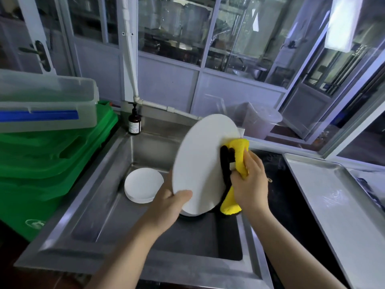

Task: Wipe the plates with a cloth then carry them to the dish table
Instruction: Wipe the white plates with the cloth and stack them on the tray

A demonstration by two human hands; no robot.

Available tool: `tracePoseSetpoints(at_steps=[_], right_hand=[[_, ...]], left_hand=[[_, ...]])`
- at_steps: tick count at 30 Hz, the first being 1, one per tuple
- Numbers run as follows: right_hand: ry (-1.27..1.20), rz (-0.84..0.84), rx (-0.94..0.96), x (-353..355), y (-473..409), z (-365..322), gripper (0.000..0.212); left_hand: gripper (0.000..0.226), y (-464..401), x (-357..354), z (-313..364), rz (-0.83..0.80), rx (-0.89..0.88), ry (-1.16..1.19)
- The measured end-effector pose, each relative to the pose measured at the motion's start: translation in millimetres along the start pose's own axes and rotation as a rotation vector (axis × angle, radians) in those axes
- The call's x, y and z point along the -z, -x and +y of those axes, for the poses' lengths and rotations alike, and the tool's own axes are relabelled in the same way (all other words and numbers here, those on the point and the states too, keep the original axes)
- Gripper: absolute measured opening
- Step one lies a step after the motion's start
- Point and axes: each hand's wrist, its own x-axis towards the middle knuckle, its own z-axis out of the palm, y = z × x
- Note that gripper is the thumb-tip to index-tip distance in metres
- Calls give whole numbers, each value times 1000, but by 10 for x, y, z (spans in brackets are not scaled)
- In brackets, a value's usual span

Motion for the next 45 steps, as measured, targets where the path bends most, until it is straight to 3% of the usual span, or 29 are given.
tracePoseSetpoints(at_steps=[2, 4, 7, 9, 11, 13, 19, 22, 24, 26, 27, 29, 30, 32, 37, 40, 43, 45], right_hand=[[-150, 44, -101, -26, 22, -119, 32], [-390, 61, -264, -28, 12, -216, 25], [-1048, 2, -575, 67, -74, -357, 25], [-1302, -109, -669, 178, -148, -387, 50], [-1346, -241, -628, 278, -169, -384, 84], [-1353, -301, -598, 353, -157, -357, 93], [-1285, -282, -615, 506, -153, -209, 47], [-1226, -213, -666, 529, -148, -161, 48], [-1206, -153, -677, 534, -141, -159, 51], [-1207, -92, -699, 547, -154, -138, 46], [-1206, -61, -707, 552, -160, -118, 45], [-1198, -42, -705, 557, -160, -87, 42], [-1193, -50, -700, 551, -154, -81, 40], [-1192, -77, -684, 532, -136, -69, 34], [-1178, -173, -731, 463, -108, -18, 41], [-1131, -64, -771, 445, -110, 106, 39], [-854, 89, -537, 458, -110, 209, 13], [-618, 50, -279, 451, -104, 173, 19]], left_hand=[[44, -37, -71, 31, -30, -96, -164], [44, -74, -116, 57, -67, -156, -337], [45, -137, -108, 89, -139, -222, -533], [48, -176, -87, 134, -164, -267, -670], [54, -213, -65, 169, -156, -378, -797], [62, -248, -41, 191, -142, -555, -958], [72, -382, 53, 258, -243, -555, -1234], [76, -444, 73, 262, -158, -685, -1155], [81, -471, 75, 181, -12, -601, -972], [79, -497, 50, 105, 147, -307, -622], [65, -486, 33, 87, 211, -120, -353], [16, -476, 45, 44, 228, 193, 295], [26, -476, 51, 13, 165, 303, 547], [48, -436, 85, -64, 48, 388, 787], [25, -382, 20, -60, 31, 404, 745], [17, -354, 63, -52, 36, 291, 666], [22, -291, 67, 0, 22, 170, 585], [28, -275, 57, 33, 34, 122, 589]])
